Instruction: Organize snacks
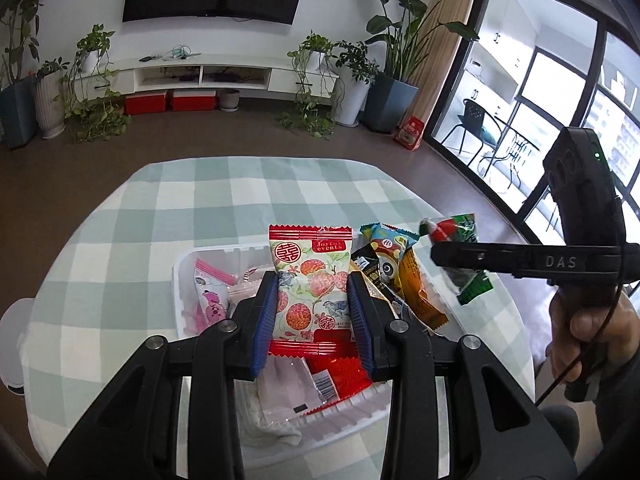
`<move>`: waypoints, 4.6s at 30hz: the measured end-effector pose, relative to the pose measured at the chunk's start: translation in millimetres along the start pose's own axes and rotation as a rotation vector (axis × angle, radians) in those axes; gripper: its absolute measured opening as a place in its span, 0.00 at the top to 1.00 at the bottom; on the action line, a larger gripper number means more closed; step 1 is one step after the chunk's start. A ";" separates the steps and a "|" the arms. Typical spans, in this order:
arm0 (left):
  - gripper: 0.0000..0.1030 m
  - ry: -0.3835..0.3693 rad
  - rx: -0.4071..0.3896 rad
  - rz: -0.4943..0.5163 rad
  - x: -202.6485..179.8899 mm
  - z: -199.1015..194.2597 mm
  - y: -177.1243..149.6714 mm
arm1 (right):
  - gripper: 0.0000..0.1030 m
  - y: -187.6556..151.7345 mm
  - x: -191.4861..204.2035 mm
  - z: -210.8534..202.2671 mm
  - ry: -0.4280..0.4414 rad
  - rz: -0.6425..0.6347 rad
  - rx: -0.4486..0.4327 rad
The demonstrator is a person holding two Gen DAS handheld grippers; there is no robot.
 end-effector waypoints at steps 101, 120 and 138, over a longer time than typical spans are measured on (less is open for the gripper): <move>0.00 0.537 -0.173 0.031 -154.0 -211.1 -109.9 | 0.00 -218.7 24.7 -238.6 -0.197 -0.139 -0.919; 0.00 0.451 -0.009 -0.085 -122.4 -159.4 -144.8 | 0.00 -223.1 12.0 -189.4 -0.332 -0.114 -0.722; 0.00 0.430 0.003 -0.090 -120.6 -151.7 -149.1 | 0.00 -222.8 11.2 -179.4 -0.361 -0.121 -0.667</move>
Point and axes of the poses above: each gripper's, at about its wrist camera, not at the fingertips, and z roughly the way its jaws point, x to its left, y to its top, the point moved 3 cm from there along z, roughly the way its jaws point, and after that the axes turned 15 degrees about z, right-handed, at the moved point
